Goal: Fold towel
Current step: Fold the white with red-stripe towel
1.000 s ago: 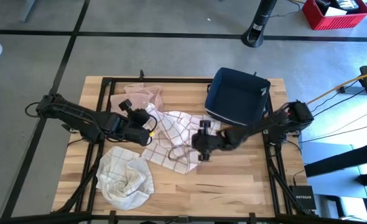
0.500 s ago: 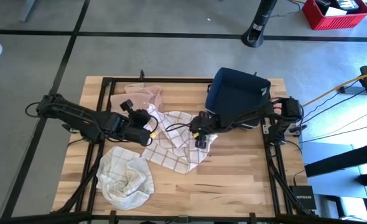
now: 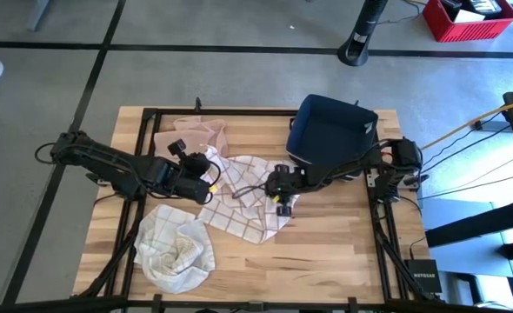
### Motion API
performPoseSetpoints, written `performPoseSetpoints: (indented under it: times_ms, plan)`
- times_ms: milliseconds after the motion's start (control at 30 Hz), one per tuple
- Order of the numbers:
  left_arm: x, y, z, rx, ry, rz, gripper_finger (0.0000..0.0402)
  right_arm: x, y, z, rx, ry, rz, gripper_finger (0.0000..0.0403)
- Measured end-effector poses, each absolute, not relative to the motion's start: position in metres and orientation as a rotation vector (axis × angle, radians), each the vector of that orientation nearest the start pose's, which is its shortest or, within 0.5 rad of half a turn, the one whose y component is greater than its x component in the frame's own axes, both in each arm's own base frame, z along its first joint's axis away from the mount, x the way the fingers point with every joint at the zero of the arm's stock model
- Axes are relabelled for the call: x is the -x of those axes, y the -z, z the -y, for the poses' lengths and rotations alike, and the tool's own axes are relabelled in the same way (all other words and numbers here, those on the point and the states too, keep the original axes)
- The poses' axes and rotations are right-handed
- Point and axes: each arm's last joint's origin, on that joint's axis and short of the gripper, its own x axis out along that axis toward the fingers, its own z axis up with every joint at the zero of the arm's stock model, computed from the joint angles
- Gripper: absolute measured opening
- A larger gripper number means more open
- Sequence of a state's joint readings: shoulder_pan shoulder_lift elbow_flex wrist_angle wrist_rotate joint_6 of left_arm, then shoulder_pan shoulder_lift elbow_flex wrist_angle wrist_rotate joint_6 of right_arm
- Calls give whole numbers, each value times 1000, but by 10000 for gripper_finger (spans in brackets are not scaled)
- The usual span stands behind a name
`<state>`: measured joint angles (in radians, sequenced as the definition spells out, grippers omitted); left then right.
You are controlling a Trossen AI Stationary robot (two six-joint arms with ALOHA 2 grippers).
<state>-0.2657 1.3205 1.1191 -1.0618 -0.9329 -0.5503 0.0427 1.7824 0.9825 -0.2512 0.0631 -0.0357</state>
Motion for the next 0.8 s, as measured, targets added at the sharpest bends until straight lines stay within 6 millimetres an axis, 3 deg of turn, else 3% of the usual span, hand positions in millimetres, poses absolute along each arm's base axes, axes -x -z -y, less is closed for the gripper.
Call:
performPoseSetpoints:
  times_ms: [100,333,533,700,800]
  plan:
    - [-230,-288,39,-239,-823,-844,8,-332,-141,-14,96,-2,-1102,9]
    - [-230,-288,39,-241,-823,-845,8,-328,-158,-33,82,-63,-1087,6]
    - [-230,-288,39,-236,-819,-847,8,-310,-177,-61,88,-116,-1154,3]
    - [-230,-288,39,-233,-816,-849,8,-306,-181,-75,85,-103,-1144,25]
    - [-230,-288,39,-231,-812,-851,8,-315,-181,-68,119,12,-1056,49]
